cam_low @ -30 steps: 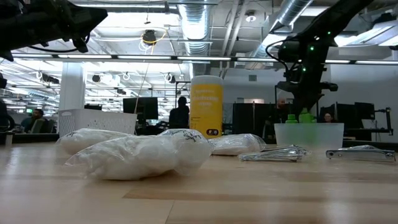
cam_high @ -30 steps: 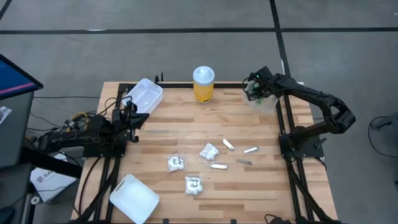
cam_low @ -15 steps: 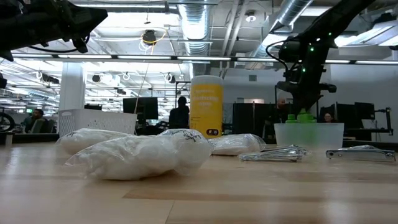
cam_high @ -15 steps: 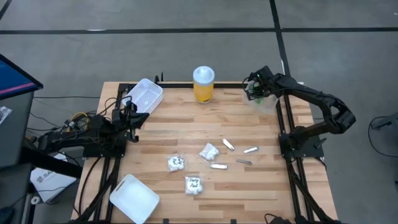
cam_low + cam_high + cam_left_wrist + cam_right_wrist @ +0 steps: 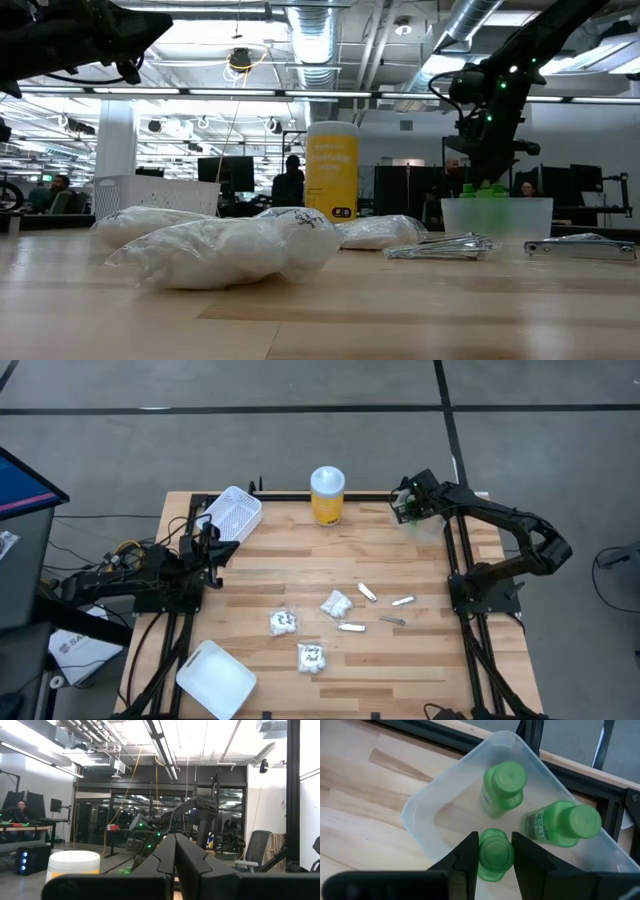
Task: Pick & Place Travel size toiletries
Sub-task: Put the green shampoo into the transparent bin
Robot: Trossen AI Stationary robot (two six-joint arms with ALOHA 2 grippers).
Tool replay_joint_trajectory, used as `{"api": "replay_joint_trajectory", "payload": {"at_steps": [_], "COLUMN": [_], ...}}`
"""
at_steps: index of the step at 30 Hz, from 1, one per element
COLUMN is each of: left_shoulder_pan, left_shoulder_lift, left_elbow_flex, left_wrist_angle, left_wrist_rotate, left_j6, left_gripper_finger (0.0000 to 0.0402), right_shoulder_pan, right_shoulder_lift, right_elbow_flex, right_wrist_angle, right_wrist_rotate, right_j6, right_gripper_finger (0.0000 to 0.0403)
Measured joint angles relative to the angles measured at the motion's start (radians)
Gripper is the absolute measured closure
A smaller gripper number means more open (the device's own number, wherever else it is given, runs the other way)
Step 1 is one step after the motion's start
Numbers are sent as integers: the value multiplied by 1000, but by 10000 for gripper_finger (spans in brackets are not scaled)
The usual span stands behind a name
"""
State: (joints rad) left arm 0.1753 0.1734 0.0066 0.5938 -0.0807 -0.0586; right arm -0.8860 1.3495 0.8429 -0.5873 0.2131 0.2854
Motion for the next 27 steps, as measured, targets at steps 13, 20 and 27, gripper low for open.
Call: {"api": "replay_joint_trajectory", "payload": {"at_steps": [13,20,27], "left_shoulder_pan": [0,0,0], "left_shoulder_lift": [0,0,0], "left_elbow_flex": [0,0,0], "left_wrist_angle": [9,11,14], "left_wrist_rotate": [-1,-1,-1], "left_j6": [-2,-2,-2], "left_gripper_finger": [401,401,401], "right_shoulder_pan": [-6,-6,-6], "right_shoulder_lift": [0,0,0], "right_elbow_flex": [0,0,0], "right_wrist_angle": [-4,-5,-6], "right_wrist_rotate": [0,0,0], "right_j6": [-27,-32,-32], "right_gripper_finger": [297,295,295]}}
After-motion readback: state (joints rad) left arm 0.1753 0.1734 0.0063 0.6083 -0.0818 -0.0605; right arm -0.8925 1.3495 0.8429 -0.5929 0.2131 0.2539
